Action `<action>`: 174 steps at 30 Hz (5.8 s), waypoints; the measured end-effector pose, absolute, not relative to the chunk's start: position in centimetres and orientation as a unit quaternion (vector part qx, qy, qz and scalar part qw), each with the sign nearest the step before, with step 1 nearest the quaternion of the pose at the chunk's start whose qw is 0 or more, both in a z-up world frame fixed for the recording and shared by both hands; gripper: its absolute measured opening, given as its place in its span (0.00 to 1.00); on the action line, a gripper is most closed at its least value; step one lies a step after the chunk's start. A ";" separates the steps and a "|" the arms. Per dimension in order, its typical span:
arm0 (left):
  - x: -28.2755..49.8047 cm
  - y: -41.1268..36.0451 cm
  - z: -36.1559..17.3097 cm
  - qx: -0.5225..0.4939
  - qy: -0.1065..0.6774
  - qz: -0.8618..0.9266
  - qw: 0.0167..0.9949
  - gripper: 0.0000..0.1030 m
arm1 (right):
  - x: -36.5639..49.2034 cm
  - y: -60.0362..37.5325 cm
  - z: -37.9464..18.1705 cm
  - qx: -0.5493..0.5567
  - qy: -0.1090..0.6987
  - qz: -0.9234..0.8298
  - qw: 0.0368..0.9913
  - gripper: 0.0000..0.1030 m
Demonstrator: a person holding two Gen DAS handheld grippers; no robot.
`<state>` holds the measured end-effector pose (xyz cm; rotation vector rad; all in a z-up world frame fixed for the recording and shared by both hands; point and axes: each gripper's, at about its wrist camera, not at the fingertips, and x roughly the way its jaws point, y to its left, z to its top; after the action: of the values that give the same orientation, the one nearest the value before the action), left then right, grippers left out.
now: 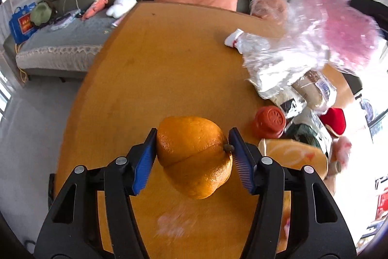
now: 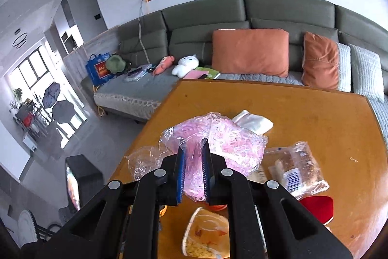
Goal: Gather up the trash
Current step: 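Carry the orange and pink bag to the bin and release both, then grasp the pink-blue toy cube with the left tool while the right tool grasps the paper cup, then carry the cube and paper cup to the bin and release both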
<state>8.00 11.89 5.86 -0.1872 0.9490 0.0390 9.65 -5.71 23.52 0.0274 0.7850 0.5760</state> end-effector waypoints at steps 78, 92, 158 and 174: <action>-11.1 29.8 10.1 -0.131 0.425 0.227 0.866 0.95 | -4.3 14.0 20.0 -0.055 0.450 0.424 0.784 0.59; -3.8 12.3 10.1 -0.055 0.454 0.067 0.887 0.95 | 1.8 -6.2 17.8 0.014 0.474 0.286 0.833 0.59; -4.6 12.1 8.0 -0.137 0.457 0.069 0.876 0.40 | 3.4 -0.5 18.2 -0.135 0.471 0.519 0.700 0.52; -14.0 28.0 8.2 -0.178 0.442 0.176 0.861 0.40 | -3.8 17.2 18.7 -0.166 0.461 0.585 0.647 0.53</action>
<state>-13.96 28.04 8.23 -0.3731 0.9281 0.3702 -3.78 17.18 18.72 -0.3781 1.0478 1.3302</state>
